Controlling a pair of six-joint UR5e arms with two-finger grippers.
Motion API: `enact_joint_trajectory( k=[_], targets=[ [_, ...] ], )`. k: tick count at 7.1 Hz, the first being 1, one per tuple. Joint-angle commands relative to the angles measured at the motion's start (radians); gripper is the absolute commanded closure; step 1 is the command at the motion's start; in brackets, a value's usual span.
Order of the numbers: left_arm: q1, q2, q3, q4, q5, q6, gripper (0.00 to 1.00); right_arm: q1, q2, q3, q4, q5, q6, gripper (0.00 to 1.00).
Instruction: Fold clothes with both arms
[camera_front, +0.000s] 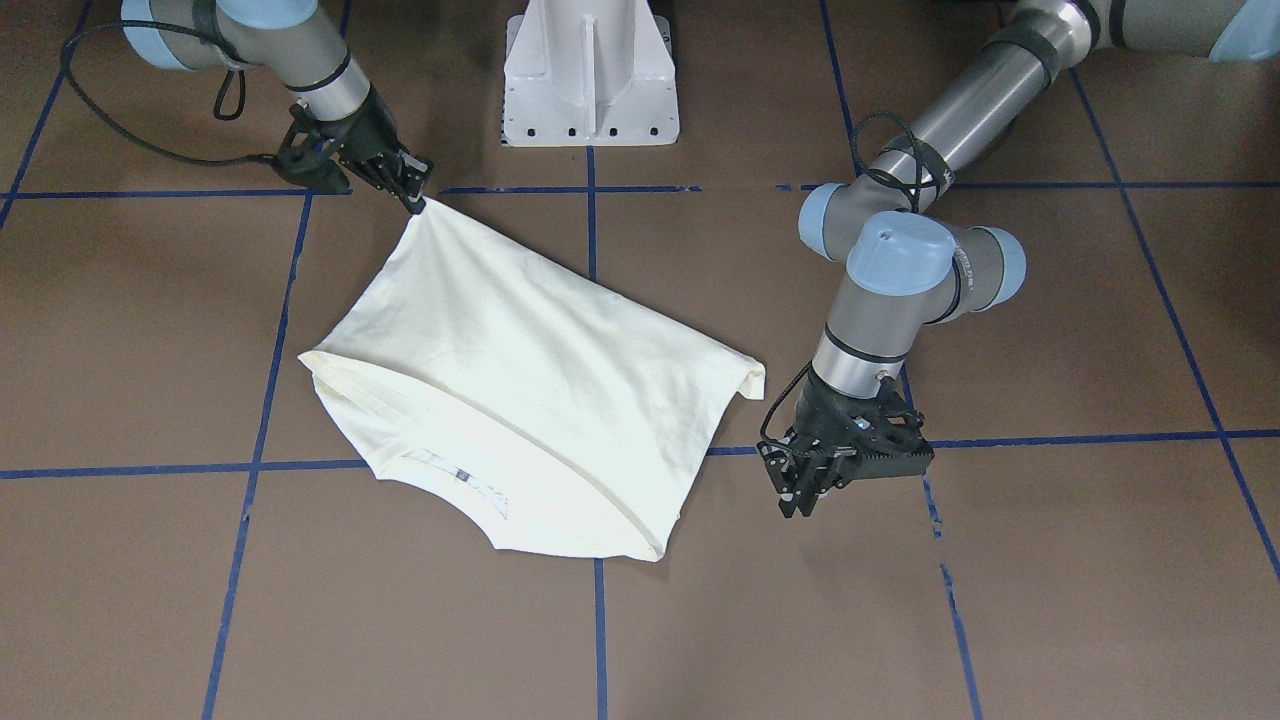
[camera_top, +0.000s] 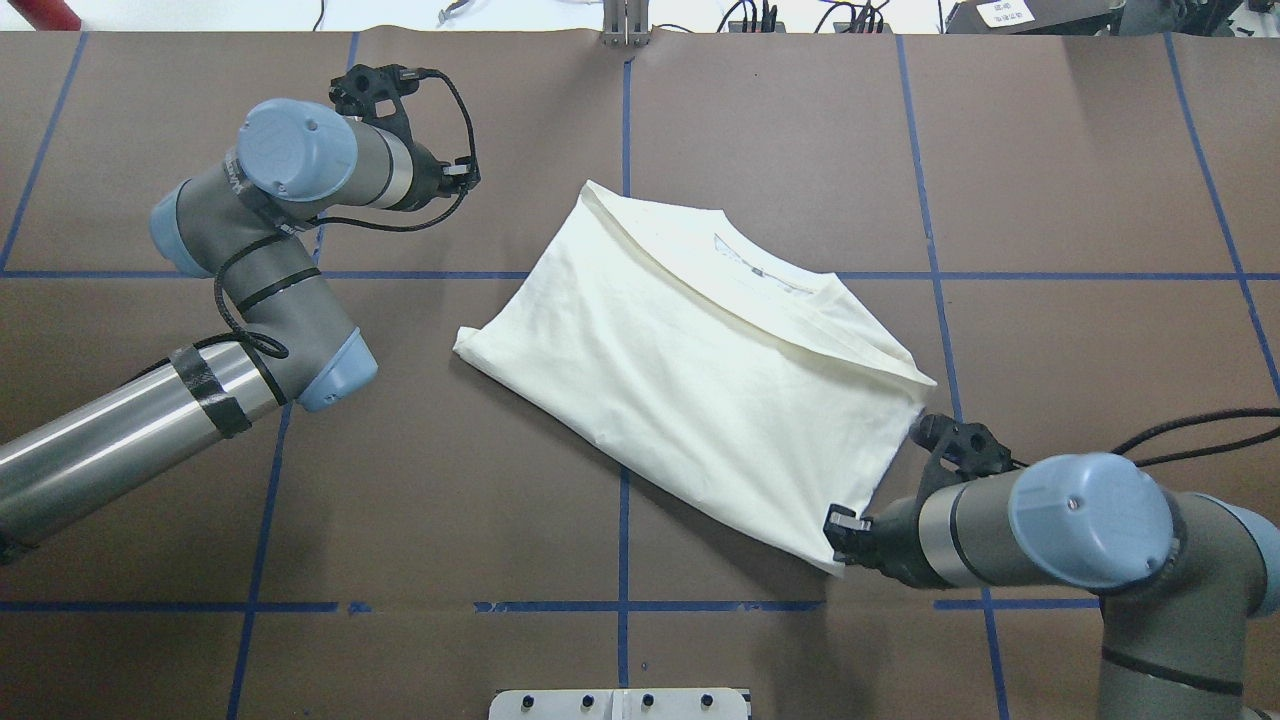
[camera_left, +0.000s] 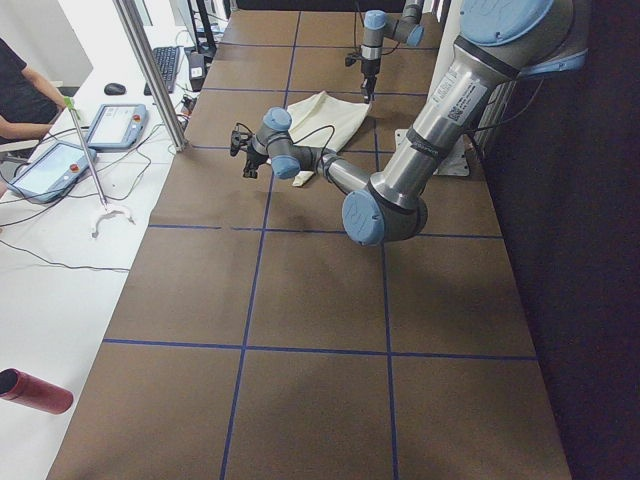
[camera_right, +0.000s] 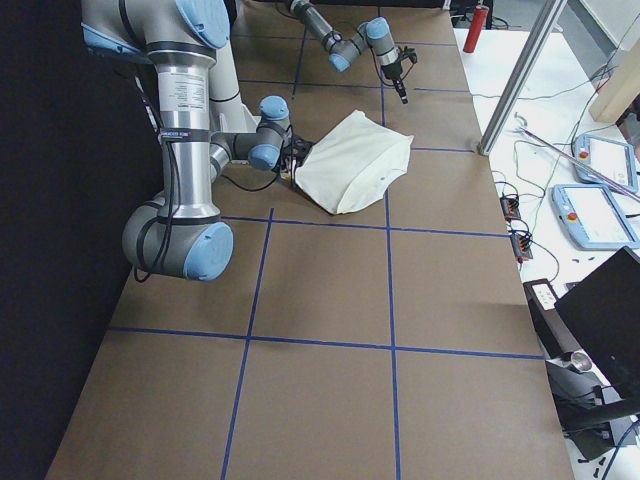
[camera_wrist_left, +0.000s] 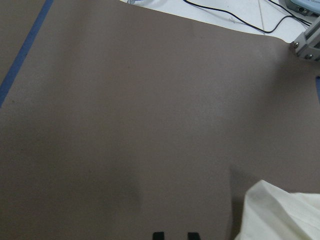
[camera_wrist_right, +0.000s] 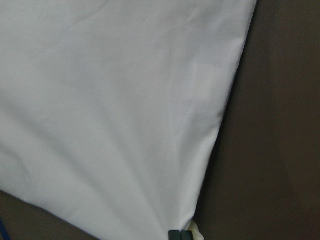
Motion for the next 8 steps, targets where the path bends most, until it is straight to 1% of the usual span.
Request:
enact_joint_trajectory(
  k=[1,2,3,4,5,6,7,8],
  targets=[
    [0.054,0.013,-0.084,0.001,-0.004,-0.038,0.66,-0.148,-0.053,0.076,-0.007,-0.006,0.111,1.0],
    [0.078,0.055,-0.171,0.006,-0.06,-0.079,0.66,-0.182,-0.063,0.077,-0.007,-0.008,0.114,0.01],
    [0.091,0.135,-0.284,0.004,-0.161,-0.155,0.65,-0.175,-0.063,0.078,-0.007,-0.015,0.114,0.0],
    [0.098,0.186,-0.382,0.015,-0.22,-0.272,0.6,-0.134,-0.063,0.078,-0.007,-0.017,0.113,0.0],
    [0.132,0.219,-0.433,0.018,-0.284,-0.394,0.58,-0.044,-0.057,0.086,-0.006,-0.017,0.108,0.0],
    [0.169,0.225,-0.425,0.042,-0.288,-0.44,0.55,0.046,-0.052,0.084,-0.006,-0.017,0.103,0.0],
    [0.218,0.227,-0.408,0.055,-0.285,-0.445,0.55,0.132,-0.047,0.086,-0.004,-0.017,0.097,0.0],
    [0.249,0.213,-0.374,0.055,-0.226,-0.443,0.53,0.151,-0.02,0.077,-0.004,-0.017,0.064,0.0]
  ],
)
